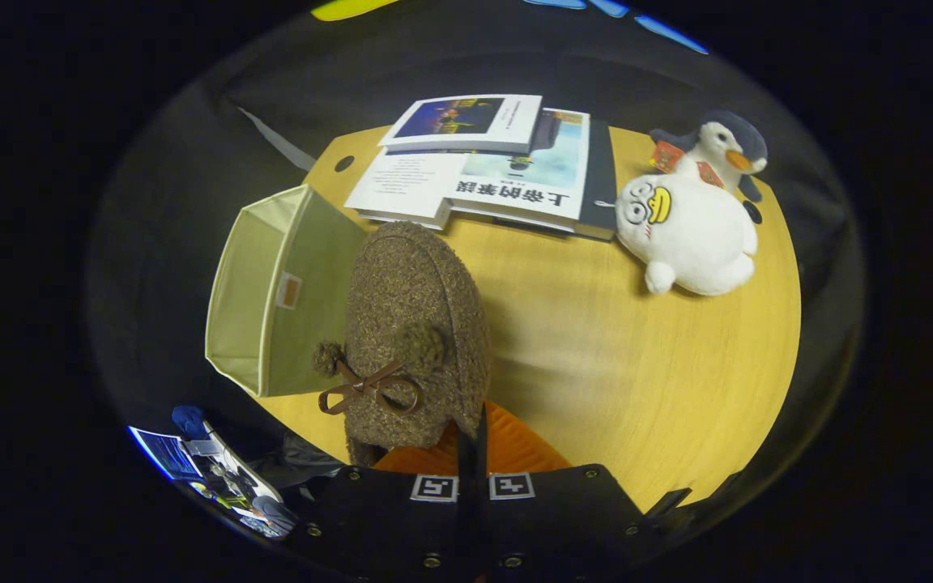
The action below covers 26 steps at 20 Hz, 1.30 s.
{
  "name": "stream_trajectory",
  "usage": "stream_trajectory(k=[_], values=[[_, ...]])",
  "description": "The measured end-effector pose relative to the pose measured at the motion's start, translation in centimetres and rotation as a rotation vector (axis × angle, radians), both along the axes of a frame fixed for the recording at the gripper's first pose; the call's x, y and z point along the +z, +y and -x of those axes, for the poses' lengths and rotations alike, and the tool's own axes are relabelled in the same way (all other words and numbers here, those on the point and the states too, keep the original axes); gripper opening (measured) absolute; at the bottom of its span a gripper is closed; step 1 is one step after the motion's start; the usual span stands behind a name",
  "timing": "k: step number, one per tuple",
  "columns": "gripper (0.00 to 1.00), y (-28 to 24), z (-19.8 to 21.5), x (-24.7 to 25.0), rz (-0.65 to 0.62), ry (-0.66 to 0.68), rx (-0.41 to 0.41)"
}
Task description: Open the storage box then place both shoes into the box .Put the left shoe in first, then the right shoe, with the right side of both shoes facing outward in a uniform manner.
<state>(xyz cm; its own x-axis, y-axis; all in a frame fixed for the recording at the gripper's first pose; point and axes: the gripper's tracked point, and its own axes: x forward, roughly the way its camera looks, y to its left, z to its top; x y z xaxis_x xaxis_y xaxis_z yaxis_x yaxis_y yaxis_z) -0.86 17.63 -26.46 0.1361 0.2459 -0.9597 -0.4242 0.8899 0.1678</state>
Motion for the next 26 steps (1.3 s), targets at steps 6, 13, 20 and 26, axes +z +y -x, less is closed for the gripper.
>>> stream_trajectory(k=[6,13,20,26], values=[[0.00,5.9,0.2,1.0,-0.001,0.003,0.071],[0.00,11.7,0.6,2.1,-0.024,0.010,0.146],[0.00,20.1,-0.6,3.5,-0.069,-0.016,0.215],[0.00,25.8,-0.6,3.2,-0.087,-0.023,0.252]])
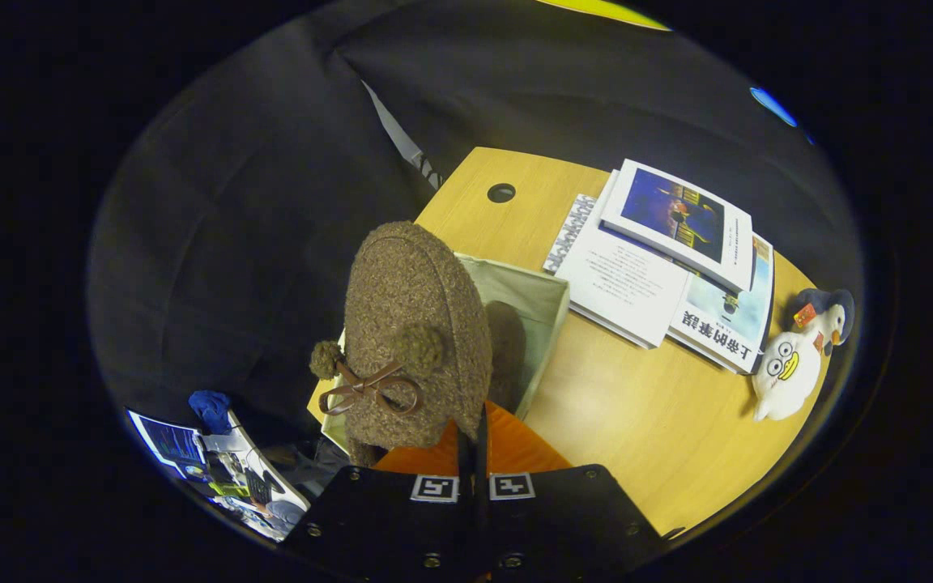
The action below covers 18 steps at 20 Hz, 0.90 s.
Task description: Open the storage box then place both shoes into the box .Put the left shoe in first, then the right shoe, with the right side of both shoes facing outward in a uniform manner.
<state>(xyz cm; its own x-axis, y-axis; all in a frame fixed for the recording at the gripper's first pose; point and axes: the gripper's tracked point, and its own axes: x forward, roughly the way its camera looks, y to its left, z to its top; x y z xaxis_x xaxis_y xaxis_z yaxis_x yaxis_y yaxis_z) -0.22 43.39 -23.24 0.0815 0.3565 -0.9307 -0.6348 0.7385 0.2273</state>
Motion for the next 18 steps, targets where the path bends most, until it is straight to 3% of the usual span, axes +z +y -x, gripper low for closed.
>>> stream_trajectory(k=[10,15,18], values=[[0.00,3.6,1.2,-3.4,-0.021,0.042,-0.029],[1.00,3.2,1.8,-1.6,-0.098,-0.004,-0.029],[1.00,2.1,1.0,1.0,-0.178,-0.093,-0.061]])
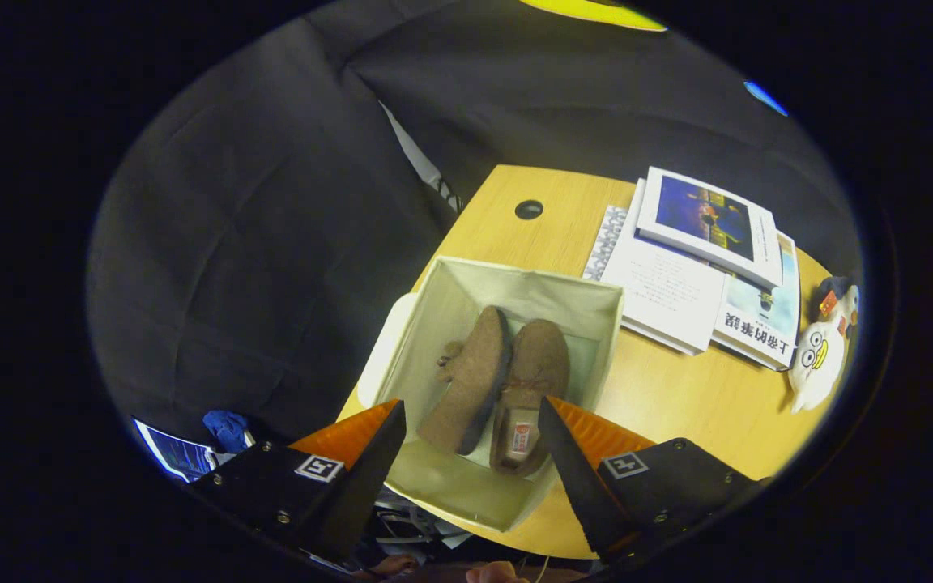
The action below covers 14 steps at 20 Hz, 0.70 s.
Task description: Open the storage box then place both shoes into the box .Put the left shoe in first, then the right shoe, with the right side of both shoes facing outward in a uniform manner.
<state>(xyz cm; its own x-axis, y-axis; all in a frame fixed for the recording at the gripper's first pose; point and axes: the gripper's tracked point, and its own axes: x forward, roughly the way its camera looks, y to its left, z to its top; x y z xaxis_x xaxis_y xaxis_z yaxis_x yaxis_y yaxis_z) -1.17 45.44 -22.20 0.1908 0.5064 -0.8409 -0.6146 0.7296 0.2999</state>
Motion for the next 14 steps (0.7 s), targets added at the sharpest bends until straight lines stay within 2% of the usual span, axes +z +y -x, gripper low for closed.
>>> stream_trajectory(k=[8,14], values=[[1.00,-8.5,-2.8,10.2,-0.143,-0.397,-0.174],[1.00,-16.8,-2.7,18.3,-0.268,-0.688,-0.356]])
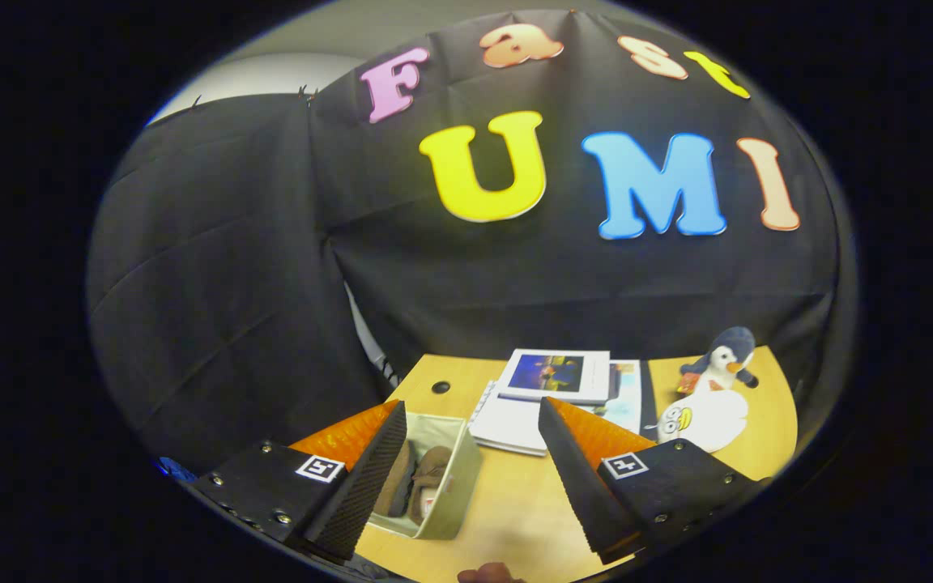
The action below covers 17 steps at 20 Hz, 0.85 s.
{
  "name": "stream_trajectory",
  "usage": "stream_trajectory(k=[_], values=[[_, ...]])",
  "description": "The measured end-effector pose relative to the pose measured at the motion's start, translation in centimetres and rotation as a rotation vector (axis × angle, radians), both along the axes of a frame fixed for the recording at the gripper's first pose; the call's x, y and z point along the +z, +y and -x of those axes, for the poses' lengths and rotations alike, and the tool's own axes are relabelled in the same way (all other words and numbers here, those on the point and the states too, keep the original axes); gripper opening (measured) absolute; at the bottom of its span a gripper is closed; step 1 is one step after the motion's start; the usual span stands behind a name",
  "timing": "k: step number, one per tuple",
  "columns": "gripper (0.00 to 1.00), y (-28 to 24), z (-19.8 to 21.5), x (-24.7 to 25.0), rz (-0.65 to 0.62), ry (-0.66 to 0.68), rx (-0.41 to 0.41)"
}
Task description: Open the storage box then place both shoes into the box .Put the left shoe in first, then the right shoe, with the right side of both shoes facing outward in a uniform manner.
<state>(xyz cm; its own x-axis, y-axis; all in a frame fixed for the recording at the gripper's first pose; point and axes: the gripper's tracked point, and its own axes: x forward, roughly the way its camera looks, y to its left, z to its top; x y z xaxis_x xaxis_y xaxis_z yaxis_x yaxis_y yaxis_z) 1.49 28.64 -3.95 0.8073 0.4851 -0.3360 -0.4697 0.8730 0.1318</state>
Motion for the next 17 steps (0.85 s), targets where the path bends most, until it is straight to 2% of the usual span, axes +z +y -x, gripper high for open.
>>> stream_trajectory(k=[2,4,6,10,17], values=[[1.00,-3.5,0.2,2.8,-0.040,-0.117,-0.081],[1.00,-7.3,0.6,6.9,-0.066,-0.313,-0.176],[0.99,-10.6,1.0,9.8,-0.044,-0.437,-0.240],[0.99,-12.7,2.4,10.6,-0.024,-0.479,-0.240],[0.99,-13.3,-0.6,8.9,-0.025,-0.423,-0.163]])
